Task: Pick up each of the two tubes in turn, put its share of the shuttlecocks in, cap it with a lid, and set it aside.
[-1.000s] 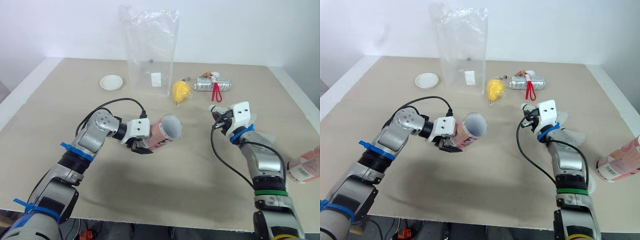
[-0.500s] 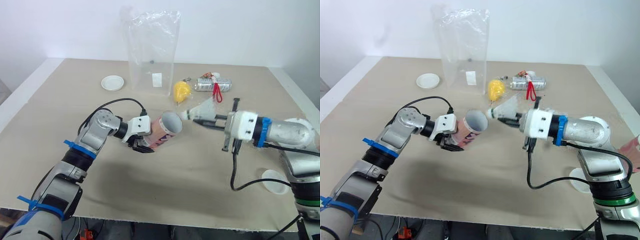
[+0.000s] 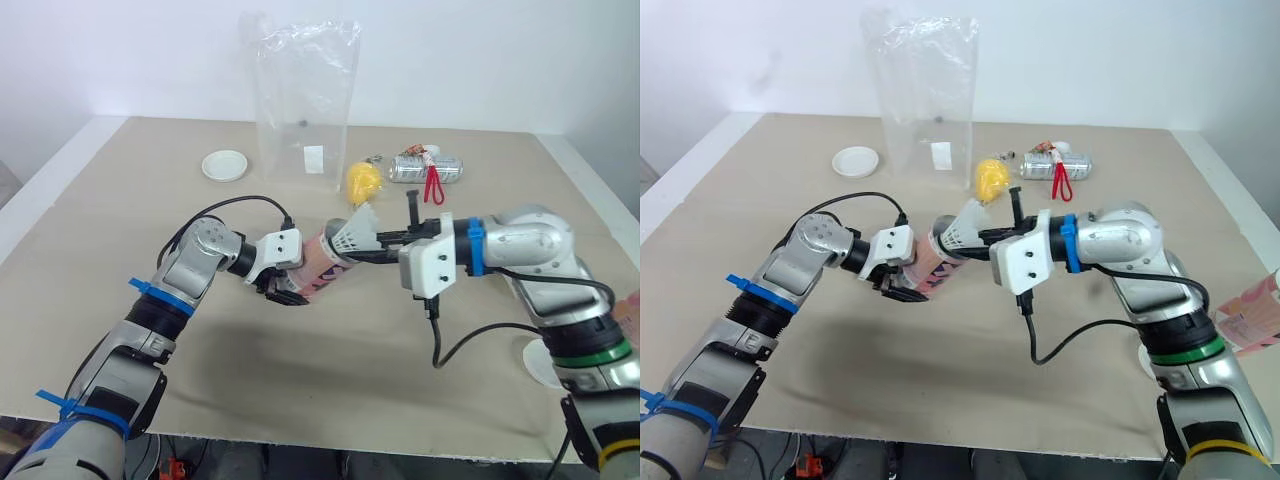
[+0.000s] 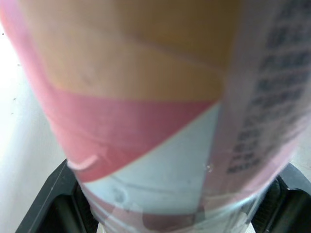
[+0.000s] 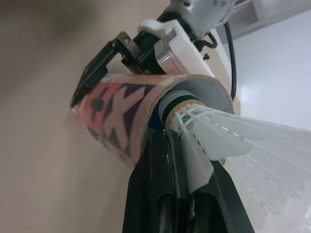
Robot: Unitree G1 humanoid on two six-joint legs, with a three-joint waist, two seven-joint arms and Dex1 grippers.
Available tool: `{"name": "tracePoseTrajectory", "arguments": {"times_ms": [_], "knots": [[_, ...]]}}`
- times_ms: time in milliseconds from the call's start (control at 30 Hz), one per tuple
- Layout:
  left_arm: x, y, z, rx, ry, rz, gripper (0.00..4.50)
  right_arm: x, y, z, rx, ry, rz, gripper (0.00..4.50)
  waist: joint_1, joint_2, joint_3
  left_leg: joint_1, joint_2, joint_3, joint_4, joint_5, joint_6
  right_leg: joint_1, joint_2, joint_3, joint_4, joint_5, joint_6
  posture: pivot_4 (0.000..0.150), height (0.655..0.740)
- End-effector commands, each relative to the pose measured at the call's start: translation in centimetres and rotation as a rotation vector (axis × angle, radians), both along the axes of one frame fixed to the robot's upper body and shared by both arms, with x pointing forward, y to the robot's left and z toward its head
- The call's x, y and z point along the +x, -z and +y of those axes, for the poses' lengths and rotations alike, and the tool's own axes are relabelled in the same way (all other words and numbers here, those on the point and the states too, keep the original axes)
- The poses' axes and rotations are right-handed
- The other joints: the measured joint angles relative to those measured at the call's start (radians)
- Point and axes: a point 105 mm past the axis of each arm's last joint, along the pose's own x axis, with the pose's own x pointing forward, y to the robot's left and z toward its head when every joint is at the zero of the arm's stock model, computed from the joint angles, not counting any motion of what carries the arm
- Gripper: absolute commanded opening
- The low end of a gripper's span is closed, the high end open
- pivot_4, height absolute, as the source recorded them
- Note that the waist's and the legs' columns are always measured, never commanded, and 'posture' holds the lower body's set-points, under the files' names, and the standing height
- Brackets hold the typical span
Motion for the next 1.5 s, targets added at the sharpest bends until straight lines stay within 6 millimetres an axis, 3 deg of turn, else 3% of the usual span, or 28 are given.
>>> {"name": "tracePoseTrajectory", "arguments": {"times_ms": [33, 100, 200, 367, 433, 467, 733, 833, 900, 1033, 1267, 1500], "knots": [[-0.9, 1.3, -0.5, 0.028, 0.028, 0.044, 3.37, 0.2, -0.8, 0.1, -0.041, -0.021, -0.057, 0.05, 0.001, 0.0, 0.0, 0.0, 0.0, 0.0, 0.0, 0.0, 0.0, 0.0, 0.0, 0.0, 0.0, 0.0, 0.0, 0.15, 0.74], [-0.9, 1.4, -0.5, 0.029, 0.026, 0.044, 3.37, 0.2, -0.7, 0.0, -0.054, -0.026, -0.051, 0.05, 0.002, 0.0, 0.0, 0.0, 0.0, 0.0, 0.0, -0.001, 0.001, 0.0, 0.0, 0.0, 0.0, 0.002, -0.004, 0.15, 0.74], [-0.9, 1.4, -0.4, 0.029, 0.024, 0.047, 3.37, 0.1, -0.8, -0.1, -0.055, -0.029, -0.037, 0.88, 0.002, 0.0, 0.0, 0.0, 0.0, 0.0, -0.001, -0.001, 0.002, 0.0, 0.0, 0.0, 0.0, 0.002, -0.005, 0.15, 0.74], [-0.8, 1.5, -0.3, 0.035, 0.02, 0.045, 3.37, -0.7, -2.7, -0.5, 0.031, -0.036, 0.007, 2.83, 0.002, 0.0, 0.0, 0.0, 0.0, 0.0, 0.0, -0.001, 0.002, 0.0, 0.0, 0.0, 0.0, 0.002, -0.005, 0.15, 0.74], [-0.7, 1.5, -0.2, 0.038, 0.018, 0.044, 3.37, -1.2, -3.7, -0.8, 0.089, -0.034, 0.041, 3.74, 0.002, 0.0, 0.0, 0.0, 0.0, 0.0, 0.0, -0.001, 0.002, 0.0, 0.0, 0.0, 0.0, 0.002, -0.005, 0.15, 0.74], [-0.6, 1.5, -0.2, 0.04, 0.017, 0.045, 3.37, -1.5, -4.1, -1.0, 0.107, -0.032, 0.06, 4.39, 0.002, 0.0, 0.0, 0.0, 0.0, 0.0, 0.0, -0.001, 0.002, 0.0, 0.0, 0.0, 0.0, 0.002, -0.006, 0.15, 0.74], [-0.1, 1.5, -0.2, 0.045, 0.016, 0.043, 3.37, -2.7, -6.1, -2.9, 0.193, 0.018, 0.155, 4.46, 0.003, 0.0, 0.0, 0.0, 0.0, 0.0, 0.001, -0.001, 0.002, 0.001, 0.0, 0.0, 0.0, 0.002, -0.004, 0.15, 0.74], [-0.1, 1.6, -0.2, 0.047, 0.018, 0.042, 3.37, -2.7, -7.6, -4.4, 0.456, 0.115, 0.324, 4.46, 0.005, 0.0, 0.0, 0.0, 0.0, 0.0, 0.001, -0.001, 0.003, 0.001, 0.0, 0.0, 0.0, 0.002, -0.003, 0.15, 0.74], [-0.2, 1.6, -0.2, 0.047, 0.021, 0.04, 3.37, -2.4, -7.5, -5.8, 0.608, 0.214, 0.442, 4.46, 0.006, 0.0, 0.0, 0.0, 0.0, -0.001, 0.001, -0.001, 0.003, 0.002, 0.0, -0.001, 0.0, 0.002, -0.004, 0.15, 0.74], [-0.3, 1.6, -0.3, 0.049, 0.033, 0.032, 3.37, -1.8, -5.2, -9.2, 0.872, 0.476, 0.568, 4.46, 0.009, -0.001, 0.0, -0.001, 0.0, -0.003, 0.002, -0.001, 0.003, 0.002, -0.001, -0.002, 0.0, 0.003, -0.005, 0.15, 0.74], [-0.1, 0.6, -1.8, -0.041, 0.048, -0.018, 3.37, -3.2, -0.3, -16.0, 1.159, 0.905, 0.605, 4.46, 0.018, 0.001, -0.001, -0.001, -0.002, -0.006, 0.002, -0.001, 0.003, 0.003, -0.001, -0.004, 0.001, -0.001, 0.0, 0.15, 0.74], [-0.4, 0.9, -2.2, -0.042, 0.064, -0.021, 3.37, -5.6, 3.1, -19.1, 1.228, 1.086, 0.668, 4.46, 0.017, 0.001, -0.001, -0.002, -0.006, -0.007, 0.003, 0.001, 0.005, 0.004, -0.003, -0.002, 0.001, -0.001, 0.003, 0.15, 0.74]]}}
